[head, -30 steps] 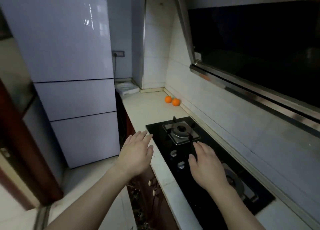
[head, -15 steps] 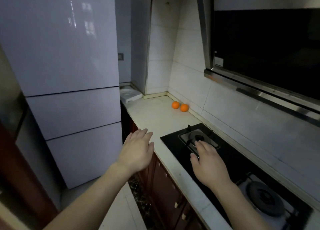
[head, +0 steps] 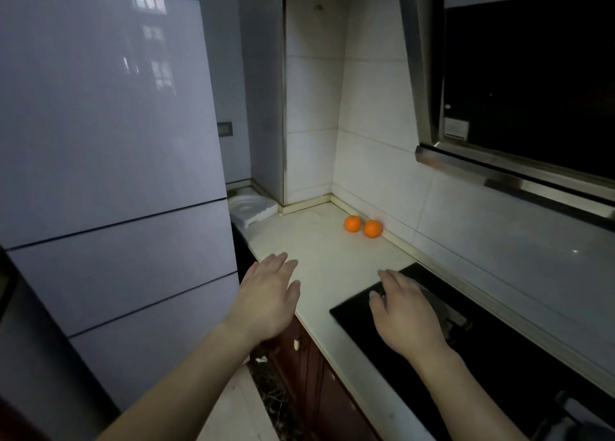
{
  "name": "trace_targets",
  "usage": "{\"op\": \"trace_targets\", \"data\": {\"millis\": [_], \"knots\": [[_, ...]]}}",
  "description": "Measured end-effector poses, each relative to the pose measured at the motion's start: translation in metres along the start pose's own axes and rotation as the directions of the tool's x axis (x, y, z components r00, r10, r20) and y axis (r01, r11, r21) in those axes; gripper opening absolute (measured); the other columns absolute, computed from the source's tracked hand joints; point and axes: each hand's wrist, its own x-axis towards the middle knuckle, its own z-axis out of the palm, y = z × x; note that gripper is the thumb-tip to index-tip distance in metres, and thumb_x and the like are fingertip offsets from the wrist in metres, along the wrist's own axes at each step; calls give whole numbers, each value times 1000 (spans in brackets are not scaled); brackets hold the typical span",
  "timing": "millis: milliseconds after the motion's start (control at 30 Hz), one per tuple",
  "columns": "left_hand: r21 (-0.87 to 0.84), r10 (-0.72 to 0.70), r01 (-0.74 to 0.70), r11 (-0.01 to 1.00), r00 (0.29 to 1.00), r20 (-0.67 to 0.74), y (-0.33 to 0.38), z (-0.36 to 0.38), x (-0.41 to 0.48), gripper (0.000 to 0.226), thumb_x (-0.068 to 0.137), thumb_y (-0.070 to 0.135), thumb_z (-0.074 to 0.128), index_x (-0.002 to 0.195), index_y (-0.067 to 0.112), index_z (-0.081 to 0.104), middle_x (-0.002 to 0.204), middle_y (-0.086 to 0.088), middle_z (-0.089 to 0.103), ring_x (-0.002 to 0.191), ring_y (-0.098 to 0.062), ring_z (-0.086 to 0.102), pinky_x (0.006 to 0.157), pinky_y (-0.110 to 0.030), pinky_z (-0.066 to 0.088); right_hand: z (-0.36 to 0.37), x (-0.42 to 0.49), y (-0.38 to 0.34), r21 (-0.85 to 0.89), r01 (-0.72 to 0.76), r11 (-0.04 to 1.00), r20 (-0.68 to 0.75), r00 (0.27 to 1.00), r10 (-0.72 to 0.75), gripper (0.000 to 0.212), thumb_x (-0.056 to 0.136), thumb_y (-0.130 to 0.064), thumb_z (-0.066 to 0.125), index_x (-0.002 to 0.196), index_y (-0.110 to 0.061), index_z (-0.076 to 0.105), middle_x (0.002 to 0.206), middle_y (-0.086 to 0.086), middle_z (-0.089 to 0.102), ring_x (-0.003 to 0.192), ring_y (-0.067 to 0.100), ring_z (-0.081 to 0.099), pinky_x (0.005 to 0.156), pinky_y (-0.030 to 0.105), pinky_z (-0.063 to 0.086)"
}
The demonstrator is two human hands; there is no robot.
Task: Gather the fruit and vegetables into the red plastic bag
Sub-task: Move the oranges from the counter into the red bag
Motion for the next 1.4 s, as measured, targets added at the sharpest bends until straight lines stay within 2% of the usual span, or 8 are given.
{"op": "trace_targets", "data": {"millis": [200, 400, 467, 567, 800, 933, 1167, 1400], "knots": [[36, -51, 51, 998, 999, 3, -46, -3, 73, 50, 101, 38, 33, 149, 21, 32, 158, -3, 27, 145, -20, 20, 120, -40, 16, 31, 89, -19, 24, 50, 998, 44, 998, -51, 54, 99, -35, 39, 146, -10, 32, 150, 7, 35, 137, 19, 28, 112, 30, 23], [2, -24, 24, 1000, 1000, -14, -89, -2, 140, 54, 100, 41, 28, 149, 20, 33, 157, -4, 28, 145, -20, 21, 119, -34, 14, 51, 158, -33, -30, 34, 999, 51, 998, -32, 54, 98, -36, 37, 146, -10, 33, 149, 6, 36, 137, 19, 29, 111, 28, 23], [-6, 4, -4, 1000, 1000, -9, -108, 2, 164, 59, 96, 44, 24, 149, 20, 33, 157, -4, 28, 145, -20, 21, 118, -32, 12, 61, 177, -38, -63, 7, 998, 46, 999, -4, 56, 98, -38, 35, 146, -10, 34, 148, 7, 38, 135, 21, 31, 110, 30, 25], [-41, 52, -51, 998, 999, 9, -139, 11, 202, 53, 101, 39, 31, 150, 20, 31, 158, -3, 25, 146, -19, 19, 118, -31, 8, 81, 203, -49, -87, -53, 995, 35, 998, 56, 57, 97, -40, 33, 145, -10, 34, 147, 7, 39, 134, 21, 32, 109, 29, 26], [-115, 184, -173, 978, 978, 96, -206, 26, 290, 52, 102, 40, 30, 152, 23, 26, 160, -1, 19, 147, -17, 14, 118, -30, 4, 129, 261, -88, -145, -211, 967, 9, 977, 214, 63, 93, -45, 27, 146, -11, 34, 150, 7, 37, 136, 21, 31, 111, 29, 23], [-180, 260, -233, 956, 955, 143, -233, 35, 326, 52, 102, 40, 31, 151, 23, 26, 160, -1, 19, 147, -17, 15, 120, -32, 7, 145, 284, -103, -182, -286, 941, -9, 957, 289, 55, 99, -38, 38, 147, -11, 31, 151, 6, 35, 138, 21, 29, 112, 27, 20], [-227, 357, -312, 923, 913, 197, -238, 62, 381, 53, 102, 40, 30, 152, 23, 24, 161, 2, 18, 146, -15, 14, 119, -32, 9, 157, 310, -93, -226, -415, 882, -59, 909, 412, 56, 98, -39, 40, 146, -11, 33, 150, 6, 37, 137, 21, 30, 112, 29, 22], [-244, 407, -346, 906, 870, 279, -218, 111, 438, 54, 101, 40, 31, 151, 22, 25, 161, -1, 18, 147, -18, 15, 120, -37, 13, 175, 344, -41, -242, -498, 832, -57, 864, 500, 58, 98, -42, 37, 148, -13, 29, 152, 5, 34, 140, 21, 27, 113, 32, 23]]}}
